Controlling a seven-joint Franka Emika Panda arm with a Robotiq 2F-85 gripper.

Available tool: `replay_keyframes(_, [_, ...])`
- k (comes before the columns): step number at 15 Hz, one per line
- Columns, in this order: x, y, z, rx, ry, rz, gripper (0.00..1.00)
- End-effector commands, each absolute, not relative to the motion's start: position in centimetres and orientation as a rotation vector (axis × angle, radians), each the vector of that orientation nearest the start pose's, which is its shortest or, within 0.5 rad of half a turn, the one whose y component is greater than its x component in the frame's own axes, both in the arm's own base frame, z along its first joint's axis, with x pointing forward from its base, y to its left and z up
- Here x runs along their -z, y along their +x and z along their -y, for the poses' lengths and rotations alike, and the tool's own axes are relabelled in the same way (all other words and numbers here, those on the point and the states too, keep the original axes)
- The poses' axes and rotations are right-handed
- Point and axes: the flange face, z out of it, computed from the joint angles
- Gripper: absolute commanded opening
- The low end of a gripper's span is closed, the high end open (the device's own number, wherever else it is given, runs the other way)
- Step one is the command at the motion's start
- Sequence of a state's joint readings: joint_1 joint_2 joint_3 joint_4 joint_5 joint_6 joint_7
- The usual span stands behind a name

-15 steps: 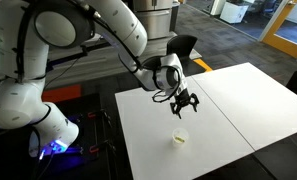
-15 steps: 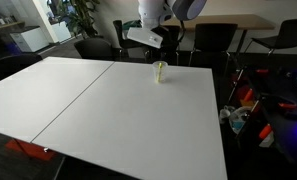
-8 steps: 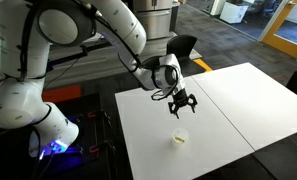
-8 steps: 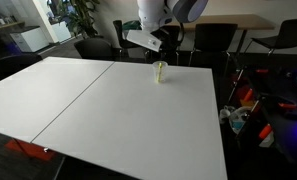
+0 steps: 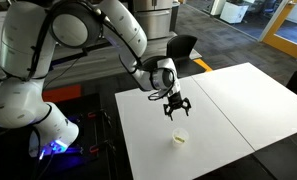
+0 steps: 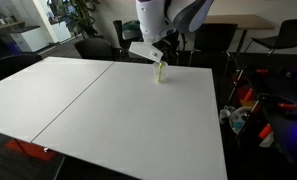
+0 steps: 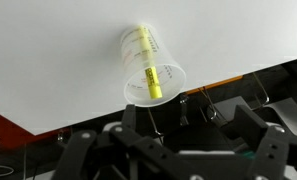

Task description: Remove the marker from the cup and place it on the table

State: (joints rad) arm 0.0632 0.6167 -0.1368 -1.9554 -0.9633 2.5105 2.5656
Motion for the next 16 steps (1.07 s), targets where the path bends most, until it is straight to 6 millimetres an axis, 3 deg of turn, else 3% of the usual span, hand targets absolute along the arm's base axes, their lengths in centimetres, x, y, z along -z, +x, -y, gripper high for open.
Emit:
replay_keyframes(1, [-13.8, 60.7, 4.8, 0.885, -2.029, -2.565, 1.00])
replay_keyframes(7, [-12.0, 60.5, 5.9, 0.862, -2.021, -2.610, 1.00])
replay_keyframes(12, [-12.3, 60.3, 6.3, 0.844, -2.020, -2.613, 0.79])
replay_keyframes(13, [-12.4, 60.2, 6.3, 0.843, -2.017, -2.615, 0.80])
replay_keyframes(14, [-12.5, 60.1, 6.4, 0.840, -2.014, -2.616, 0.74])
replay_keyframes(16, [-12.6, 60.1, 6.6, 0.836, -2.016, -2.615, 0.76])
